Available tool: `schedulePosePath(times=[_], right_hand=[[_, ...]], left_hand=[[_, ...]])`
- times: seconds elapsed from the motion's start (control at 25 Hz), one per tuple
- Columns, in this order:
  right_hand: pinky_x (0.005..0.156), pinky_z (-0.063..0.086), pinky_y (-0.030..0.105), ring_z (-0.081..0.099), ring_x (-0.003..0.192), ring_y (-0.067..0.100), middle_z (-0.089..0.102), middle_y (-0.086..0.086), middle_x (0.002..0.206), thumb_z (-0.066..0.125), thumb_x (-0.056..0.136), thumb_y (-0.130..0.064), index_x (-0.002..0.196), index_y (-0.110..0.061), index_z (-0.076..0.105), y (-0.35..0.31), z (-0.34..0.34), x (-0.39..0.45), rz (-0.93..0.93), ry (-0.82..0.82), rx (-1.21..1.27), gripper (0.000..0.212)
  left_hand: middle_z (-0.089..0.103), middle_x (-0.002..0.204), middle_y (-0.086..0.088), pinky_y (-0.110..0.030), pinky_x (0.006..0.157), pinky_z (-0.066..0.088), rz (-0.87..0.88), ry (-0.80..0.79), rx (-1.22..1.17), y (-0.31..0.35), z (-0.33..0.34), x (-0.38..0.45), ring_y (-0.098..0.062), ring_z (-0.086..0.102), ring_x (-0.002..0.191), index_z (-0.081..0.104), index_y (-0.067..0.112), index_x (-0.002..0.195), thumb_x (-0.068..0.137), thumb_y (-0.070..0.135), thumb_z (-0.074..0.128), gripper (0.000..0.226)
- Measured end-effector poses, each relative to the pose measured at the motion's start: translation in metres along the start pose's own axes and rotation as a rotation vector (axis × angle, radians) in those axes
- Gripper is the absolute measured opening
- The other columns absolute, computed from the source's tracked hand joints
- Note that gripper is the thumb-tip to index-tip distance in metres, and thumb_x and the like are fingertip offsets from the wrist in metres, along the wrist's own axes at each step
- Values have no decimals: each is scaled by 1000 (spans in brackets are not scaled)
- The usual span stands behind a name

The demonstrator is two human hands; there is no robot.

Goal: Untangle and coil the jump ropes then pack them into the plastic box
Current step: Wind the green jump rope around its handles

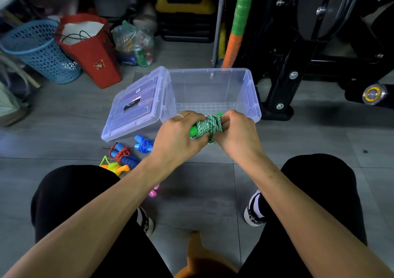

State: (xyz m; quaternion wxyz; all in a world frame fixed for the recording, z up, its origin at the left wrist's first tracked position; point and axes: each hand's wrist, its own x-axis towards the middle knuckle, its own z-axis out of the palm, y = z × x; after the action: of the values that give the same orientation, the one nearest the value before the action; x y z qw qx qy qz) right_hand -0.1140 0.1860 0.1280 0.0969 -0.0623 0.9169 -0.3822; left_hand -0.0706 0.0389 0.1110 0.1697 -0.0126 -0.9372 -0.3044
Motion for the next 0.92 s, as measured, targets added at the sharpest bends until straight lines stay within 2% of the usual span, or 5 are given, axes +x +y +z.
schedulePosePath(times=[0.32,0.48,0.56,0.8,0.92], right_hand=[[47,37,15,57,63,11,66,-1,78,60,76,-9,101,-17,61,2,-1,6,55,58,237,26],[58,49,34,64,71,23,73,3,84,57,80,-4,94,-19,65,-2,-12,9,84,-15,358,22],[69,53,33,68,78,20,73,-1,86,58,82,-3,99,-18,67,-4,-19,10,90,-55,397,25],[66,46,32,57,71,23,68,10,78,50,85,0,84,-24,69,-1,-24,12,64,-141,376,30],[68,50,35,60,73,19,70,11,84,66,82,-8,96,-22,68,0,-22,10,73,-244,387,20]], left_hand=[[69,97,5,-30,73,52,-34,50,-35,4,8,7,-15,63,81,69,18,101,71,40,64,37],[69,96,3,-19,76,45,-58,38,-55,1,8,13,-11,58,82,70,17,101,71,33,72,34],[68,97,4,-10,76,39,-64,33,-71,-1,5,16,-8,57,82,70,18,102,71,29,75,33],[66,91,9,-4,74,36,-83,18,-130,-1,-1,19,-3,51,74,73,19,99,66,26,73,34],[67,90,7,-1,73,34,-106,24,-136,-3,-6,18,-3,51,73,73,19,97,66,21,78,32]])
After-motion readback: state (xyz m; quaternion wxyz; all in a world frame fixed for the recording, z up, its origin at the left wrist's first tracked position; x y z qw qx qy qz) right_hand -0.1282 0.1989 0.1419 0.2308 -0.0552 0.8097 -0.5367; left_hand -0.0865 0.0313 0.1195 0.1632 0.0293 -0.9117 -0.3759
